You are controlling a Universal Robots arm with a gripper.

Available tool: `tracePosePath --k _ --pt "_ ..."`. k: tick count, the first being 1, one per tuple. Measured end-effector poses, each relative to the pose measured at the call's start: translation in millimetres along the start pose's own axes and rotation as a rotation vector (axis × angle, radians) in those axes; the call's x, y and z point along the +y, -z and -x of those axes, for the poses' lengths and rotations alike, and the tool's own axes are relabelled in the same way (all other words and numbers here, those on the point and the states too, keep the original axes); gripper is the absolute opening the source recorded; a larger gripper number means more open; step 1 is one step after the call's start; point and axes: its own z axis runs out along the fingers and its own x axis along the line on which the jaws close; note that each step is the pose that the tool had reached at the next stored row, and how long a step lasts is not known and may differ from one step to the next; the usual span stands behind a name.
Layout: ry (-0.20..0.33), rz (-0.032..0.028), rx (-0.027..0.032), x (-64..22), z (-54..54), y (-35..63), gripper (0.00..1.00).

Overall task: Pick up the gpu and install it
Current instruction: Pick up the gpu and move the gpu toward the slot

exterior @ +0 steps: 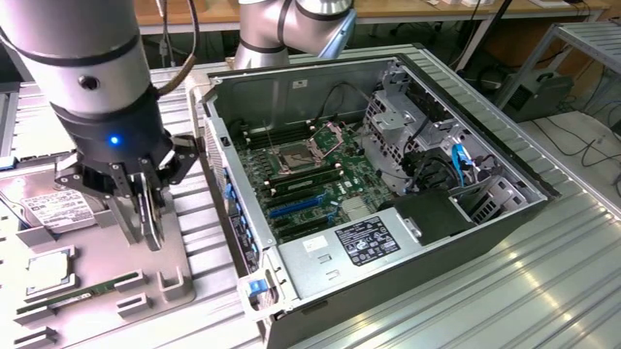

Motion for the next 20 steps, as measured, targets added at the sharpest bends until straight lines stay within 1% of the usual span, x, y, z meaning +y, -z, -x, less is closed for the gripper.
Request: tracePosePath --k 1,2,6,7,11,17,18,20 --pt "0.000 0.0000 0.0003 0.3 0.0 4.4 0.28" --pt "0.000 0.0005 0.0004 0.8 0.1 13.6 0.28" --pt "0.000 0.0012 0.0012 2.2 0.1 35.1 0.28" --pt "0.000 0.0015 0.0013 2.7 0.2 43.1 0.28" --pt "0.000 0.0019 0.0014 3.8 0.3 61.1 0.28" --pt "0.000 0.0017 0.0018 5.7 0.4 91.4 0.28" --pt "0.000 0.0017 0.0018 6.2 0.5 98.9 0.28" --pt "0.000 0.0019 0.0016 6.6 0.5 106.1 0.28"
